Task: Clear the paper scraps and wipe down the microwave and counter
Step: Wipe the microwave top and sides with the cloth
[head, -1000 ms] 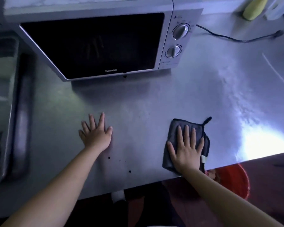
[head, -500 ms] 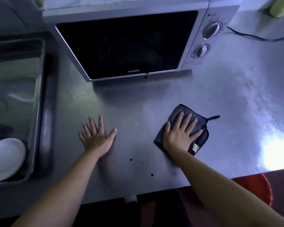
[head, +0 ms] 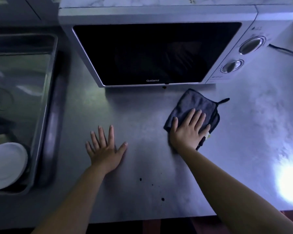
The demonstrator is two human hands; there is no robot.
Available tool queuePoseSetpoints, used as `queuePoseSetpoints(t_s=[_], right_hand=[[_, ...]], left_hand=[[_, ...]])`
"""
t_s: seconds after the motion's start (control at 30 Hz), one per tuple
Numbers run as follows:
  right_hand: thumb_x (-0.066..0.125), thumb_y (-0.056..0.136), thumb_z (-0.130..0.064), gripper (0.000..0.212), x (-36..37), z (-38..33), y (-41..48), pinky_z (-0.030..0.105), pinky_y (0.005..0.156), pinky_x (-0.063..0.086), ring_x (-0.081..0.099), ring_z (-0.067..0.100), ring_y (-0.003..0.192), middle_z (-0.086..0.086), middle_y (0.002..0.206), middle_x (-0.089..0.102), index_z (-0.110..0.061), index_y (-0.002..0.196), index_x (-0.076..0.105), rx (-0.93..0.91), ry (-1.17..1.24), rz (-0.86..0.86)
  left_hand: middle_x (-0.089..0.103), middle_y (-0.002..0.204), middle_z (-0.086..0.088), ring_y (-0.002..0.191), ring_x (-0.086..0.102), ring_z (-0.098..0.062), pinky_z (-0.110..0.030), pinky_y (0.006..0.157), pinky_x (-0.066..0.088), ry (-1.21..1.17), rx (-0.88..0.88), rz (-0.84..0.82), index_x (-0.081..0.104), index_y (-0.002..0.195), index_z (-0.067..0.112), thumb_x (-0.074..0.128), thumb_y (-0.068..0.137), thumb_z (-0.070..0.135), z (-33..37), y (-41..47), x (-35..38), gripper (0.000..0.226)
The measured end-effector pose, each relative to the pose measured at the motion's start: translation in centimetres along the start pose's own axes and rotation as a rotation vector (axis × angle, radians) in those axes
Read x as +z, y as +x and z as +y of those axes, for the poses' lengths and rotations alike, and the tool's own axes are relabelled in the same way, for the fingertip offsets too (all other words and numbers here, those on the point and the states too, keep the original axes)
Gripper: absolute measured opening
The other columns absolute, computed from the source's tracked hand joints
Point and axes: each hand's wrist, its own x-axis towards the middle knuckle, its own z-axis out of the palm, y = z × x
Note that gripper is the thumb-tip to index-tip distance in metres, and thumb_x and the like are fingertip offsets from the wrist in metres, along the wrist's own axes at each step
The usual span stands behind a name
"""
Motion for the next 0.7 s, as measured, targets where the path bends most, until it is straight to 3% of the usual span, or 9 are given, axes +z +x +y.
queuePoseSetpoints(t_s=[0.1,0.37,0.6,0.7], right_hand=[[0.009,0.095,-0.062,0.083,-0.2,-3.3,4.1,0.058,0.12,-0.008,-0.011,0.027,0.155,0.012,0.168,-0.002,-0.011,0.16,0.001,-0.061,-0.005,0.006],[0.013,0.093,-0.065,0.081,0.9,-8.3,5.7,0.053,0.12,-0.015,-0.009,0.023,0.155,0.007,0.169,0.001,-0.021,0.161,0.007,-0.526,-0.076,-0.054],[0.015,0.093,-0.07,0.077,-0.1,-3.7,4.8,0.05,0.123,-0.01,-0.01,0.015,0.155,-0.003,0.169,0.005,-0.033,0.16,0.008,-0.859,-0.182,-0.134],[0.01,0.094,-0.071,0.077,-0.2,-0.1,2.0,0.051,0.123,-0.008,-0.013,0.016,0.154,-0.001,0.169,0.002,-0.031,0.16,0.002,-0.896,-0.222,-0.138]], left_hand=[[-0.04,0.157,0.003,0.146,-0.035,-0.026,-0.052,0.113,-0.019,-0.013,0.008,0.007,-0.041,0.135,0.054,0.0,0.071,0.091,0.2,0.1,-0.2,0.085],[-0.058,0.135,0.009,0.145,-0.036,-0.025,-0.052,0.114,-0.02,-0.005,0.008,-0.014,-0.049,0.124,0.057,-0.004,0.068,0.092,0.1,0.3,-0.3,0.08],[-0.061,0.131,0.009,0.141,-0.042,-0.025,-0.054,0.113,-0.022,-0.013,0.015,-0.063,-0.051,0.12,0.056,0.001,0.071,0.092,0.3,0.6,-0.8,0.081],[-0.056,0.141,0.006,0.142,-0.042,-0.027,-0.055,0.112,-0.022,-0.017,0.004,-0.074,-0.045,0.134,0.05,0.005,0.074,0.089,0.5,0.8,-0.9,0.087]])
